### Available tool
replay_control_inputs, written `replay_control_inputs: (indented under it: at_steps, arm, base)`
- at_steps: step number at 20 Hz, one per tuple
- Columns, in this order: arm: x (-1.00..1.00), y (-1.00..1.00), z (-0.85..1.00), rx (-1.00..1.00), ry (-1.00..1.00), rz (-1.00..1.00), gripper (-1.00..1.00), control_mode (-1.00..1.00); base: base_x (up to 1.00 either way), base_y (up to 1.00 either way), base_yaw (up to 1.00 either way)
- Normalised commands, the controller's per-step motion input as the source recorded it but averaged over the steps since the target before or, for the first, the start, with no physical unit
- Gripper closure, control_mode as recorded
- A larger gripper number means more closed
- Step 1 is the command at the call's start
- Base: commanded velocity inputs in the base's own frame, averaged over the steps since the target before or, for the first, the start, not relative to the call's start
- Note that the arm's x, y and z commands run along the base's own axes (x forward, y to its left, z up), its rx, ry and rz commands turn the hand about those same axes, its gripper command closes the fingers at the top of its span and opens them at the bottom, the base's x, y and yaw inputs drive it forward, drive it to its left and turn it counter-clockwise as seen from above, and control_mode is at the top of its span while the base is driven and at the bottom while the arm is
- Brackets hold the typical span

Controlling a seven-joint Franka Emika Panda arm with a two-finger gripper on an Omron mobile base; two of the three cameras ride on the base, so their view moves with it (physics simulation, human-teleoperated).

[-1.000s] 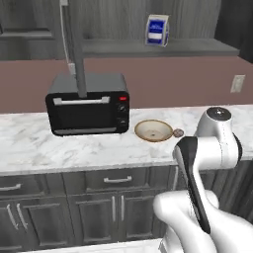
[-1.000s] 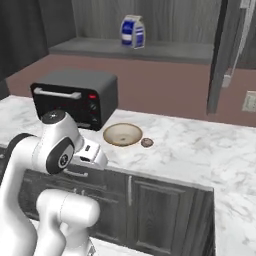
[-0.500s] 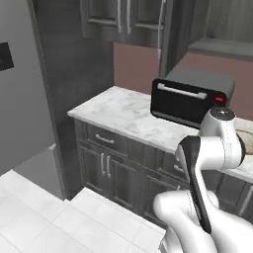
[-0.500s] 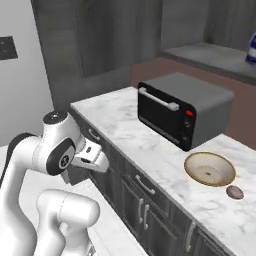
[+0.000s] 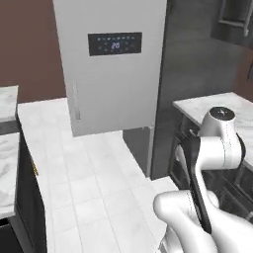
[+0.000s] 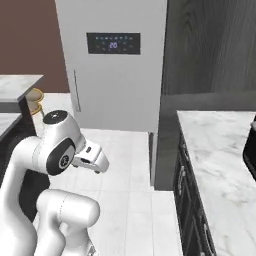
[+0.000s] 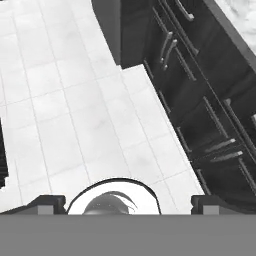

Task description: Pick the egg and butter from the fridge and place them by the bowl for mixing.

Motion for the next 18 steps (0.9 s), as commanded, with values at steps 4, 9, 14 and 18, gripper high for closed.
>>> replay_control_inputs:
  at_steps: [4,9,14,18]
  arm:
    - [0.0,0.0,0.0,0.0,0.0,0.0,-1.0,1.0]
    - [0.0,0.0,0.0,0.0,0.0,0.0,-1.0,1.0]
    - [0.0,0.0,0.0,0.0,0.0,0.0,-1.0,1.0]
    - [0.0,0.0,0.0,0.0,0.0,0.0,-1.0,1.0]
  base:
    - [-0.03,0.0,1.0]
    - [-0.03,0.0,1.0]
    - [0.01,0.07,0.9]
    - [0.09,0.3,0.63]
